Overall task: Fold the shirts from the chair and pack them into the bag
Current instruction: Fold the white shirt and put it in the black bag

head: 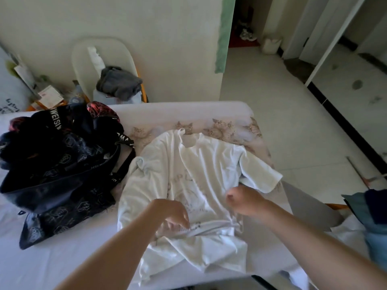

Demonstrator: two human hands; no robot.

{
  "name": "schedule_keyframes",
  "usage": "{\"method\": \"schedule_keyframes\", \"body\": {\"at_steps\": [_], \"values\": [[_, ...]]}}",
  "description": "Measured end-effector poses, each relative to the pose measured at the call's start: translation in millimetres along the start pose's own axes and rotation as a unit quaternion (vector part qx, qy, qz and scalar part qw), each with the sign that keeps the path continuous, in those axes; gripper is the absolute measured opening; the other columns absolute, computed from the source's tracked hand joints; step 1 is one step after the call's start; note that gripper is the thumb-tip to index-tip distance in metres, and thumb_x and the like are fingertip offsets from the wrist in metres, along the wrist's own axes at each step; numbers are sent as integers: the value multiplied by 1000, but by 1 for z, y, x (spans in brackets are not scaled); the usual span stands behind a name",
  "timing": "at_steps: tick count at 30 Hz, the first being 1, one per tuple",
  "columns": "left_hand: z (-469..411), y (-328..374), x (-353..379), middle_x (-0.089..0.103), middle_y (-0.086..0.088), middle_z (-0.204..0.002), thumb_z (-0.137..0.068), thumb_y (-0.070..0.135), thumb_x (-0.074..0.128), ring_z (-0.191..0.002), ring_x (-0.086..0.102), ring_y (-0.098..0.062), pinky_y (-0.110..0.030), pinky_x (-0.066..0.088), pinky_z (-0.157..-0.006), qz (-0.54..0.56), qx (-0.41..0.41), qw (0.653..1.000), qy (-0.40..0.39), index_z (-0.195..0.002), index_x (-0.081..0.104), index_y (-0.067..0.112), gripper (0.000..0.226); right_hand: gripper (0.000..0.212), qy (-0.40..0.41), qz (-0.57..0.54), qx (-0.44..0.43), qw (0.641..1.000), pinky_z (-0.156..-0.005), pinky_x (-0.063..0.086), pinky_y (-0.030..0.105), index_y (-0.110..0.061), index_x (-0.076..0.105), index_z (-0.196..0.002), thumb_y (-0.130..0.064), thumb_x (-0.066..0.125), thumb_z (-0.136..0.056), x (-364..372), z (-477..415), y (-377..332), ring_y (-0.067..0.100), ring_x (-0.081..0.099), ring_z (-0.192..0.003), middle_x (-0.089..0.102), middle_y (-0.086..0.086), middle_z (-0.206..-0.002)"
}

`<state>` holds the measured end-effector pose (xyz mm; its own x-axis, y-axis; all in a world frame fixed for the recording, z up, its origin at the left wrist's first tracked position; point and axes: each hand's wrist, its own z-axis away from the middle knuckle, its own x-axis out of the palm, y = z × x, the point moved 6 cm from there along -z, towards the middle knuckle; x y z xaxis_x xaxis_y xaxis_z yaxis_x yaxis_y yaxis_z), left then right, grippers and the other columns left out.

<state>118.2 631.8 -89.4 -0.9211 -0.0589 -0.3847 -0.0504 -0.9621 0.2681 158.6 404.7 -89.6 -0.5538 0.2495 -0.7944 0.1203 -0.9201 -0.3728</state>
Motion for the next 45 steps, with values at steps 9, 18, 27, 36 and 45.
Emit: {"method": "schedule_keyframes", "body": {"at_steps": [9,18,27,36,45], "values": [[-59,42,-142,58,-1,-131,-100,17,35,-113,60,-24,-37,51,-92,36,29,924,381,-127,59,26,37,31,214,47,117,969,-80,47,33,-21,63,-118,-37,49,-97,-80,-59,51,25,62,-104,64,1,-113],[-146,20,-233,58,-8,-126,-96,19,41,-109,61,-31,-37,50,-77,91,-67,906,408,-130,53,15,36,16,196,3,247,949,-78,47,30,-24,72,-93,-21,57,-88,-78,-122,96,27,64,-97,66,2,-100],[-131,36,-282,60,-11,-112,-99,25,44,-99,62,-35,-38,47,-78,113,-62,815,565,-110,65,18,25,8,315,-265,200,889,-65,41,24,-20,62,-97,-27,65,-94,-109,-118,135,22,64,-86,65,-4,-86],[-173,97,-274,51,2,-143,-100,17,44,-113,59,-24,-33,51,-81,269,128,873,386,-150,21,32,57,55,346,118,180,913,-94,40,47,-11,53,-128,2,59,-74,-133,-126,126,39,49,-113,51,18,-128],[-157,16,-205,36,-5,-154,-89,27,59,-141,31,-30,-46,25,-115,-29,54,864,500,-142,46,27,54,60,92,155,63,982,-119,16,47,-36,18,-155,-56,25,-99,-70,-166,90,24,7,-152,6,7,-166]]}}
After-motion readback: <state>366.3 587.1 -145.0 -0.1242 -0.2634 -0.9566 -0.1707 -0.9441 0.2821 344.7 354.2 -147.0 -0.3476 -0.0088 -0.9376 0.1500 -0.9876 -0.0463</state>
